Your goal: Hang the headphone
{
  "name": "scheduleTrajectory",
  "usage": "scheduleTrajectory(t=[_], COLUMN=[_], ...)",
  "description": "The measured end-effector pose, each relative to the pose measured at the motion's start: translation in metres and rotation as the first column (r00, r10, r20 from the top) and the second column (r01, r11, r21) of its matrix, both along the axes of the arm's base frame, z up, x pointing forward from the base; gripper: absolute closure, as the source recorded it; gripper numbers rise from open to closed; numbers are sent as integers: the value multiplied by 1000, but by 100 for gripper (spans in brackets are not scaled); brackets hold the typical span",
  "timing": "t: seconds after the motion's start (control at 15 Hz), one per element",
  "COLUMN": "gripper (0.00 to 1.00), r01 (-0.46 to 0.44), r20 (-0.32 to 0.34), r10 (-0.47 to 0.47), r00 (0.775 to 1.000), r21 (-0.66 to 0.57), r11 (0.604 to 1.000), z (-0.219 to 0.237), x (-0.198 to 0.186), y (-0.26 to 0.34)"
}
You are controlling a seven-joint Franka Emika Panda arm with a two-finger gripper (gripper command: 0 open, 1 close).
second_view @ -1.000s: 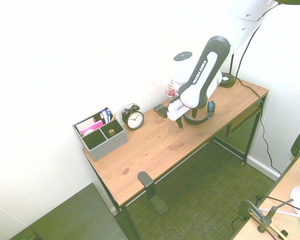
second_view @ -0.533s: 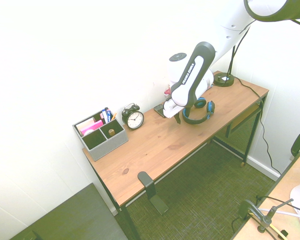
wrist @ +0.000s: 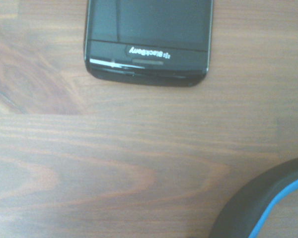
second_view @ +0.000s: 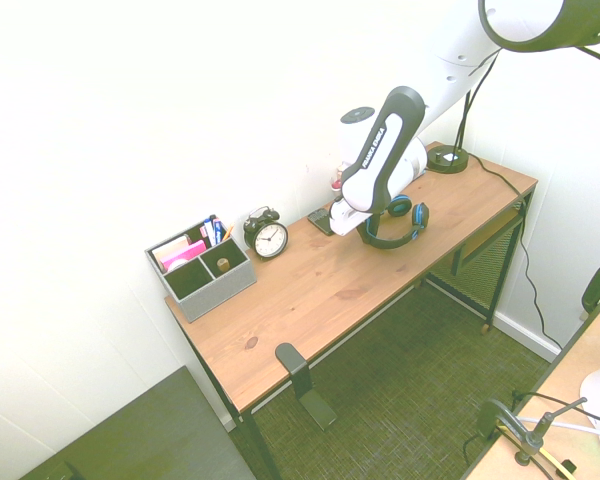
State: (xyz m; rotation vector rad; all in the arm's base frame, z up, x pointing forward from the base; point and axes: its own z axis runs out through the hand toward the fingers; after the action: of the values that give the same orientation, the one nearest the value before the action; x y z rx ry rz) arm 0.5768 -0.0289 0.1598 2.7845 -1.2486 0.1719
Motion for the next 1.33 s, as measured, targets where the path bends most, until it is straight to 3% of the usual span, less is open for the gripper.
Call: scheduleTrajectory(t=[0.33,0.53,0.67,0.87,1.33], gripper=[100,100,100,100,100], r01=[38,76,84,58,-1], r20=[-8,8,-17,-71,-119], r10=[-38,-77,-83,-55,14], r00=[999,997,996,996,993], r21=[-3,27,46,42,107], r11=[999,997,995,997,994], z=[15,78,119,147,158], x=[-1,-12,-32,-88,-262], y=[-13,-16,-7,39,213])
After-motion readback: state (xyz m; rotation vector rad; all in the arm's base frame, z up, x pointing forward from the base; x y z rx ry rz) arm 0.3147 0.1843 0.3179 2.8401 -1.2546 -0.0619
